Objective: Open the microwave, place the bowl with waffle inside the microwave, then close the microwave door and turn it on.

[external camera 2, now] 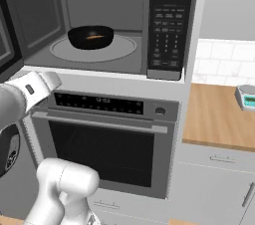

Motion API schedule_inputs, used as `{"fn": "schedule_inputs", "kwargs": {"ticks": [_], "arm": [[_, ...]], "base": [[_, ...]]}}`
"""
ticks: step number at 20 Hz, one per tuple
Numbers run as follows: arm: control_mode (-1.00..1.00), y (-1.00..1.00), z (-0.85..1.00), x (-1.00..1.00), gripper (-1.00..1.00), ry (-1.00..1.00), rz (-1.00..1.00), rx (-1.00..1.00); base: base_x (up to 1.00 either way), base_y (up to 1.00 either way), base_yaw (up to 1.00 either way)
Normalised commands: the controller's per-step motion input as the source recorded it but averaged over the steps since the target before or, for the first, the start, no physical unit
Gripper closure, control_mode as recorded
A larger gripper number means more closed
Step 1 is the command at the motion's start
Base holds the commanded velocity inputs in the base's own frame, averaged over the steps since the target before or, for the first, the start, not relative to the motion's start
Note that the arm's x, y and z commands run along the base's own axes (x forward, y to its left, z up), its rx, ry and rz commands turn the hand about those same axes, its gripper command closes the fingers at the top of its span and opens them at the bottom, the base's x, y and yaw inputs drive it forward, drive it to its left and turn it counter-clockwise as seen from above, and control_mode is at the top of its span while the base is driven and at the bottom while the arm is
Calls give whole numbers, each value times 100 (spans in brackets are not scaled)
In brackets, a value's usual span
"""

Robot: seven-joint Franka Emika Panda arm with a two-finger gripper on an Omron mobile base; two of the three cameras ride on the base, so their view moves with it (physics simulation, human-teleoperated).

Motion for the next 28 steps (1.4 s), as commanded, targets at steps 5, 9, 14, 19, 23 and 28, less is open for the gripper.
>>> {"fn": "schedule_inputs", "kwargs": {"ticks": [5,9,14,19,23,28], "arm": [[-100,8,-59,5,-100,0,-28,-57],[-100,-21,-41,33,-100,1,-30,-47],[-100,-76,-21,45,-100,1,-15,-15],[-100,-91,-30,34,-100,0,-7,-2],[-100,-34,-62,8,-100,-13,-26,-39],[-100,-4,-64,0,-100,-8,-31,-55]], "base": [[0,0,0],[0,0,0],[0,0,0],[0,0,0],[0,0,0],[0,0,0]]}}
